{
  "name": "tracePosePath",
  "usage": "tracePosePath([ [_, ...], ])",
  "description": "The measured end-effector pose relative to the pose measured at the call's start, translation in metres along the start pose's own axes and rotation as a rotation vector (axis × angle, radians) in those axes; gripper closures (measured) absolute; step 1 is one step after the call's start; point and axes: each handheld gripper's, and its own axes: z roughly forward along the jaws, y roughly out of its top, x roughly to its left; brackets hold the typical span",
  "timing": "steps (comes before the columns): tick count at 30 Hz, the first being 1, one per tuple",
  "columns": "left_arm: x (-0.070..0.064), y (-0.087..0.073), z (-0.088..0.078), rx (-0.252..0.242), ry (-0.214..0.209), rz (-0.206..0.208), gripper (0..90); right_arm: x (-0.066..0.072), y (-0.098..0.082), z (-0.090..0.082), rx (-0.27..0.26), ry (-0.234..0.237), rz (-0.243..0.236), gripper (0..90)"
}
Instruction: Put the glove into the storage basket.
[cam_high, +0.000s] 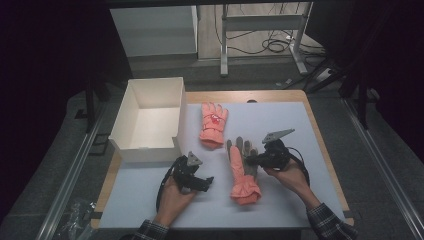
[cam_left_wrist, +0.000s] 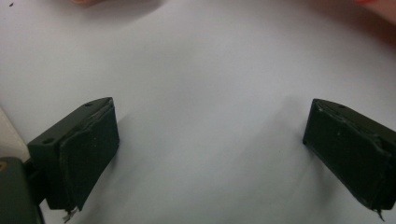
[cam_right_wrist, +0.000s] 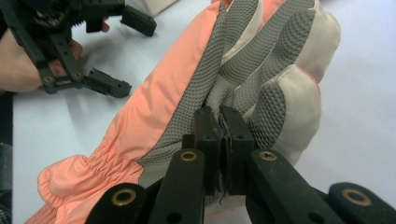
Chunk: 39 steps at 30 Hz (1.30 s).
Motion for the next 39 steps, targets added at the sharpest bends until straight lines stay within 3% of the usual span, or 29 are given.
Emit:
tracePosePath([
  [4, 0.0, 0.0, 0.0, 0.0, 0.0, -0.001, 3.6, -0.001, -0.002, 0.007, 0.017, -0.004, -0.003, 86.1],
  [7, 0.0, 0.0, 0.0, 0.0, 0.0, -0.001, 3.6, -0.003, -0.005, 0.013, 0.042, -0.048, -0.006, 85.6],
  [10, 0.0, 0.0, 0.0, 0.0, 0.0, -0.001, 3.6, -0.003, -0.007, 0.014, 0.039, -0.048, 0.001, 85.1],
  [16, 0.0, 0.0, 0.0, 0.0, 0.0, -0.001, 3.6, -0.003, -0.006, 0.012, 0.024, -0.074, -0.021, 74.4],
  [20, 0.0, 0.0, 0.0, 0.0, 0.0, 0.002, 3.6, -0.005, 0.002, 0.004, -0.016, -0.095, -0.037, 67.9],
  [25, 0.0, 0.0, 0.0, 0.0, 0.0, -0.001, 3.6, -0.006, 0.012, 0.002, -0.026, -0.124, -0.051, 63.7],
  [30, 0.0, 0.0, 0.0, 0.0, 0.0, -0.001, 3.6, -0.011, 0.025, 0.006, -0.026, -0.163, -0.068, 60.4],
  [39, 0.0, 0.0, 0.0, 0.0, 0.0, -0.001, 3.6, -0.02, 0.048, 0.015, -0.052, -0.193, -0.06, 52.4],
])
